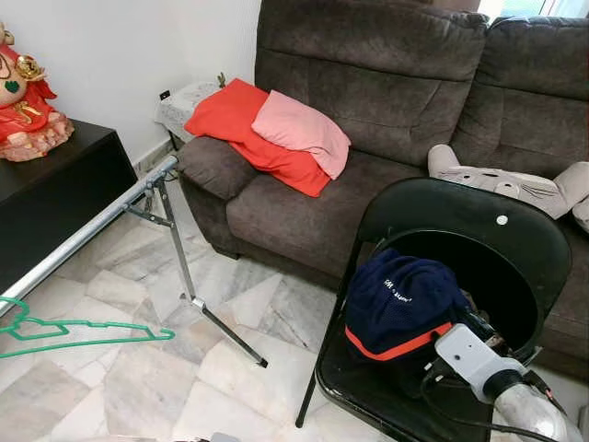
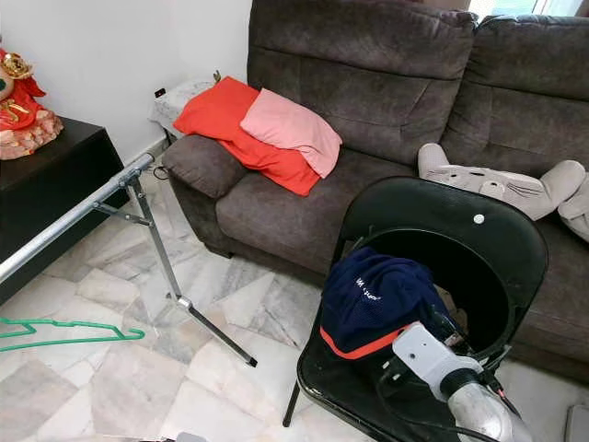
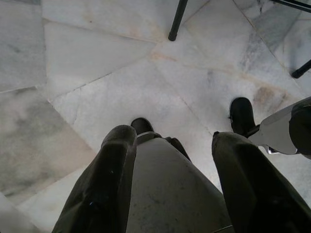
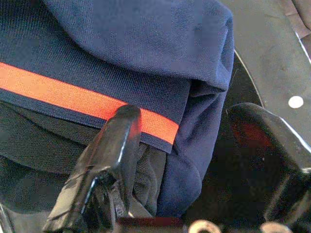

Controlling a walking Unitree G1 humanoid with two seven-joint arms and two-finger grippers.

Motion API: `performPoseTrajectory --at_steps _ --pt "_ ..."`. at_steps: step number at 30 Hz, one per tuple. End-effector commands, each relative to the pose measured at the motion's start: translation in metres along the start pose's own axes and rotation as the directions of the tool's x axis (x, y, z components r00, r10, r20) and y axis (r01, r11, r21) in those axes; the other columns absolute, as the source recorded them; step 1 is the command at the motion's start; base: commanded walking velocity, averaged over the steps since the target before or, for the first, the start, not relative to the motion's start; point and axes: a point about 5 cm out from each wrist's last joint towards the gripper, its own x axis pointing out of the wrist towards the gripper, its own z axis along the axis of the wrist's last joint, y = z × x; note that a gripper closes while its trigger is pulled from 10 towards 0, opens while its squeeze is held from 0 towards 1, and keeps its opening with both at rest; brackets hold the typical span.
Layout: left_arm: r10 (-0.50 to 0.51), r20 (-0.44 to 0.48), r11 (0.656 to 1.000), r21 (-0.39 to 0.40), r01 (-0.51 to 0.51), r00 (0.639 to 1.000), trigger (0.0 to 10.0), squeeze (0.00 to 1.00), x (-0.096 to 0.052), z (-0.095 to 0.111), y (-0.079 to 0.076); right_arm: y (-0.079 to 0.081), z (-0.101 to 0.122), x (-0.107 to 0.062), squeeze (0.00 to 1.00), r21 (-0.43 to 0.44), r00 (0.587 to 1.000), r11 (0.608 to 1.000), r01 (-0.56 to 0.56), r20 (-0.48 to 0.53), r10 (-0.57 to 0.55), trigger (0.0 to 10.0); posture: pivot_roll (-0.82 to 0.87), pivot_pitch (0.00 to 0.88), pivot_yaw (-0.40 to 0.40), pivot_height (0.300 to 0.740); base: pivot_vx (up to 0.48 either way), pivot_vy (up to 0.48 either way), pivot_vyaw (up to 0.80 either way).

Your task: Hang hanger

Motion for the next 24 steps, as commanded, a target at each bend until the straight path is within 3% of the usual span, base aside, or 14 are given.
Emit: performPoseTrajectory --at_steps 1,12,21,22,23,24 --pt "-0.024 -0.097 1.000 -0.003 0.024 0.995 10.0 0.00 -0.004 -0.024 -0.005 -0.004 -0.002 -0.006 0.00 -0.007 0.999 1.000 0.028 -0.024 -0.028 10.0 -0.03 0.082 0.019 0.740 0.000 0.000 0.00" --pt "-0.032 -0.097 0.999 0.012 0.034 0.995 10.0 0.00 -0.004 -0.023 -0.005 -0.016 0.006 -0.019 0.00 0.022 0.984 0.984 0.175 -0.032 -0.174 10.0 -0.03 0.084 0.019 0.740 0.000 0.000 0.00" --pt "-0.041 -0.098 0.999 0.014 0.043 0.994 10.0 0.00 -0.004 -0.022 -0.005 -0.014 -0.014 -0.020 0.00 0.037 0.979 0.987 0.154 -0.141 -0.148 10.0 -0.03 0.095 0.018 0.740 0.000 0.000 0.00" --pt "-0.043 -0.099 0.999 0.014 0.044 0.994 10.0 0.00 -0.004 -0.022 -0.005 -0.014 -0.015 -0.017 0.58 0.062 0.980 0.988 0.144 -0.144 -0.134 10.0 -0.03 0.096 0.018 0.740 0.000 0.000 0.00" --pt "-0.043 -0.100 0.999 0.014 0.045 0.994 10.0 0.00 -0.004 -0.022 -0.005 -0.014 -0.015 -0.016 0.58 0.072 0.981 0.988 0.140 -0.144 -0.129 10.0 -0.03 0.097 0.019 0.740 0.000 0.000 0.00" --pt "-0.044 -0.100 0.999 0.014 0.045 0.994 10.0 0.00 -0.004 -0.022 -0.005 -0.014 -0.016 -0.015 1.00 0.079 0.982 0.988 0.136 -0.145 -0.124 10.0 -0.03 0.097 0.019 0.740 0.000 0.000 0.00"
